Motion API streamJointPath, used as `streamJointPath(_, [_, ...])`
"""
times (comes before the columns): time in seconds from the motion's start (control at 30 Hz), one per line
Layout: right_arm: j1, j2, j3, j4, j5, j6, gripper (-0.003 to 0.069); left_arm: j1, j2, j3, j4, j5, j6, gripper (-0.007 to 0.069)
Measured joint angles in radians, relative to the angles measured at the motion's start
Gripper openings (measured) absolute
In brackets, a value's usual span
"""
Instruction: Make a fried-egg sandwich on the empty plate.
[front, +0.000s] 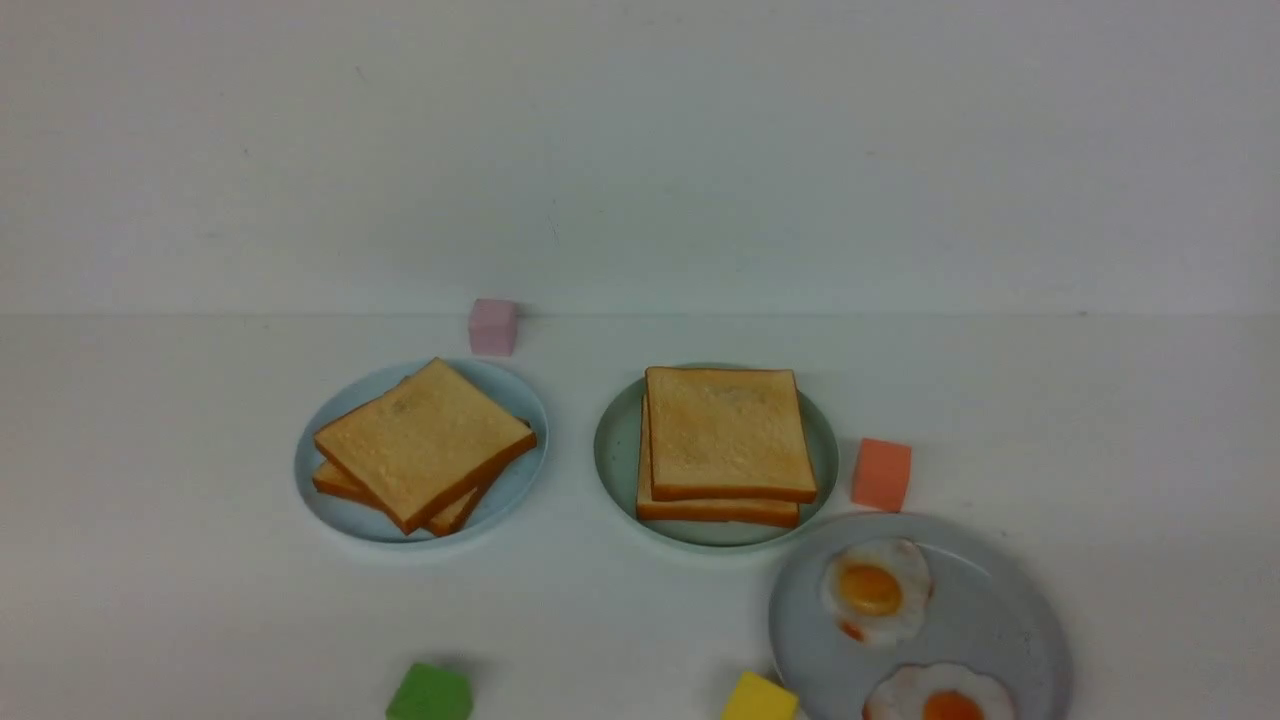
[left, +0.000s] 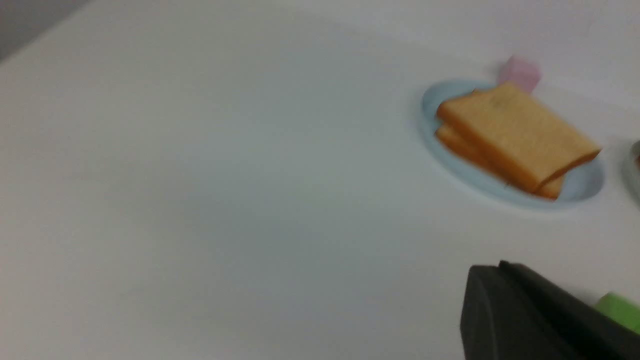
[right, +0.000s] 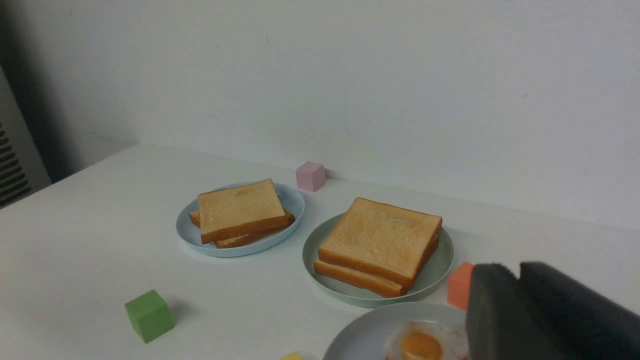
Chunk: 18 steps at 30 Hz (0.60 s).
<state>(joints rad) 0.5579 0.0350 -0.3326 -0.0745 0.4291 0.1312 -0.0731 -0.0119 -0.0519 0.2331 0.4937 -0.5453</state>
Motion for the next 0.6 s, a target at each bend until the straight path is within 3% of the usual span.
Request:
streamJointPath(0.17, [0.000,-0.003,0.000,0.001,0.001,0.000,0.0102,-0.005,0.000,0.077,-0.010,-0.076,0.030,0.0002])
streamJointPath(0.6, [0.000,-0.003,0.000,0.001,0.001,0.000,0.0108,-0.037,0.000,0.081,-0.035,-0.095,0.059,0.0013])
